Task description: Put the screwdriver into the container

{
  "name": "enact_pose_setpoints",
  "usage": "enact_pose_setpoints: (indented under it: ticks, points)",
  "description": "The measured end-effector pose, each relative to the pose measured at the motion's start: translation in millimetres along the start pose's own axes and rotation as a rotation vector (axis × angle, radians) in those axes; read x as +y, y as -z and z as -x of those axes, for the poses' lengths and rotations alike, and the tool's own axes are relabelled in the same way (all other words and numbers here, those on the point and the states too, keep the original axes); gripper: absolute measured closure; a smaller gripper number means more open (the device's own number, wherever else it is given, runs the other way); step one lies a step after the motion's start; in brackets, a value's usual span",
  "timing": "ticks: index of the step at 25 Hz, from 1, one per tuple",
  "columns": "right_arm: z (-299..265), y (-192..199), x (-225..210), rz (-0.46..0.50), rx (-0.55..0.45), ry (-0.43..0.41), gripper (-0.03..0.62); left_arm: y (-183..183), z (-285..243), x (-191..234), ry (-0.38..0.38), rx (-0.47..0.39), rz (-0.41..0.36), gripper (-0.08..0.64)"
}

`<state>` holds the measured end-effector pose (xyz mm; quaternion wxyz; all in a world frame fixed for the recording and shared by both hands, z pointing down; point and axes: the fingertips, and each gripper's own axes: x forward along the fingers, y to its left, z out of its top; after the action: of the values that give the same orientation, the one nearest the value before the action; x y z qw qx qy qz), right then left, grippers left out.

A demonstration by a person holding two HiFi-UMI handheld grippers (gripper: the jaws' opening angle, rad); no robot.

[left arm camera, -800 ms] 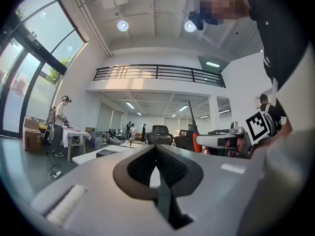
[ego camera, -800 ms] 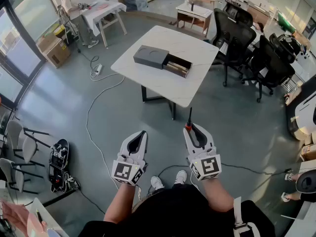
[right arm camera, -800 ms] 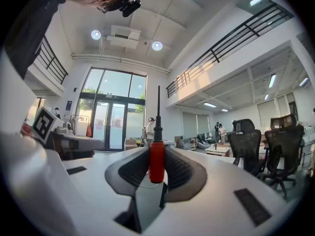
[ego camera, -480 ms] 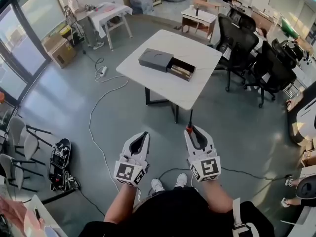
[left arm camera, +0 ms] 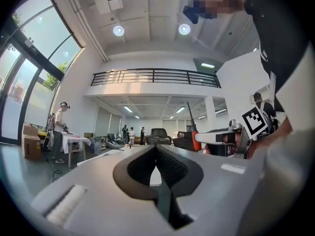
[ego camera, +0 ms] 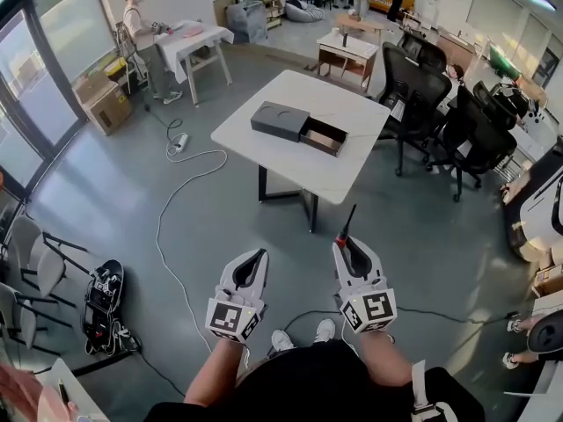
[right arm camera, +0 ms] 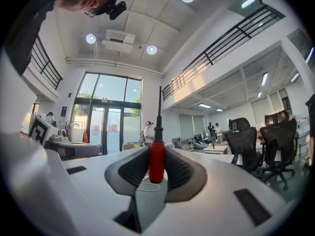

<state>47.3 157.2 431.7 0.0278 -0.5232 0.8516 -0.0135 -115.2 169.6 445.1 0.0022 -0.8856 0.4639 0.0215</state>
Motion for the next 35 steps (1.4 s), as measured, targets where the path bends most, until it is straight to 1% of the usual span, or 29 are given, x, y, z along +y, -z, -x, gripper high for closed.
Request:
enact_pose_setpoints:
  ticks: [6, 11, 14, 18, 23, 27, 35]
  points:
    - [9.6, -1.7, 16.3, 0.026, 0.005, 0.032, 0.492, -0.8, 20.3, 10.3, 0.018, -0.008, 0.000, 0.549]
    - [5.9, -5.3, 28.4, 0.040, -0.001, 0.028, 0.492, -2.8, 26.0, 20.5, 0.023, -0.022, 0.005, 0.549]
    - [0.6, -7.5, 36.3, 0.071, -0.007, 0.019, 0.492, -1.6, 25.7, 25.2, 0.030, -0.017, 0.012, 0.549]
    - [-9.8, -9.8, 41.0, 0.062, -0.016, 0.004, 0.492, -1.8, 20.1, 29.7, 0.033, -0.012, 0.009, 0.549]
    - [-28.6, -10.7, 30.9, 0.053, -0.026, -0.015, 0.492, -5.7, 3.8, 35.5, 0.026, -0.017, -0.018, 0.549]
    - [-44.9, -11.7, 19.8, 0.050, -0.035, -0.020, 0.492, -8.2, -7.8, 44.0, 0.009, -0.014, -0.023, 0.549]
    - [-79.1, -9.4, -26.1, 0.040, -0.040, -0.017, 0.492, -3.0, -55.9, 54.7, -0.005, -0.004, -0.029, 0.549]
